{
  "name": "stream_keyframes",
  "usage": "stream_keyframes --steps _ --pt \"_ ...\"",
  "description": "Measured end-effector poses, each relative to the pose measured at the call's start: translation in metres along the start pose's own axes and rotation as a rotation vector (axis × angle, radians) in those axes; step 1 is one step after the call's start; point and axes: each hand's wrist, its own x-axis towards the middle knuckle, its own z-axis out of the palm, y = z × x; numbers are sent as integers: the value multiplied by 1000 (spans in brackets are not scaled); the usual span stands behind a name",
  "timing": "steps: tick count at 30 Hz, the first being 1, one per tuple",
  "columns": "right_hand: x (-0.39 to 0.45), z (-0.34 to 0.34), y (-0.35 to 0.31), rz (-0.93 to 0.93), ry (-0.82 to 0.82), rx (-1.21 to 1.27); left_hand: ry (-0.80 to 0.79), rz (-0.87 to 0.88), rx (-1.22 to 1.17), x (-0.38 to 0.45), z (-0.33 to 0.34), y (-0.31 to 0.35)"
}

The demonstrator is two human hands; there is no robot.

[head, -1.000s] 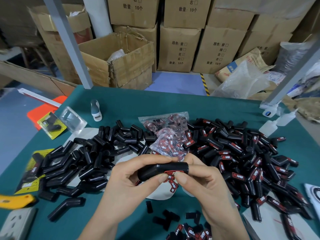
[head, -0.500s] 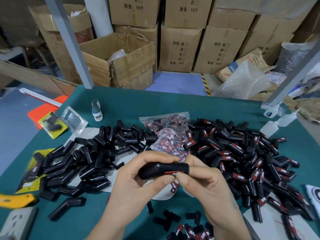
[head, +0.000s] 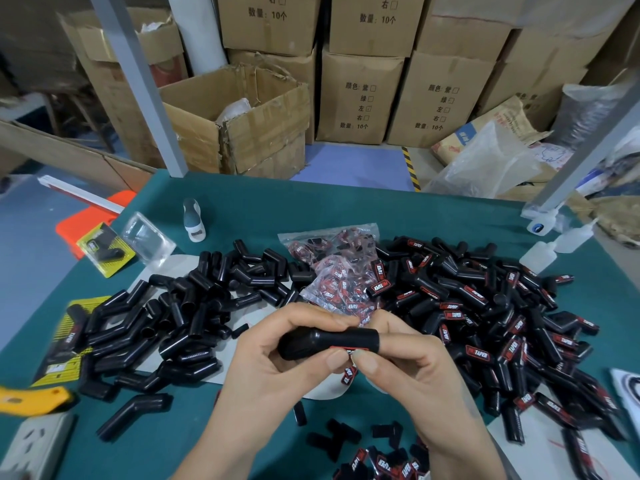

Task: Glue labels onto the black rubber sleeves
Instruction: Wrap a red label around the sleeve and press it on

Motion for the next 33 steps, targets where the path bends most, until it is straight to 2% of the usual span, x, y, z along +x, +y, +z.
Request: stream_keyframes --steps 33 --pt "0 -3 4 8 -31 22 -60 -19 -37 -1 -6 -4"
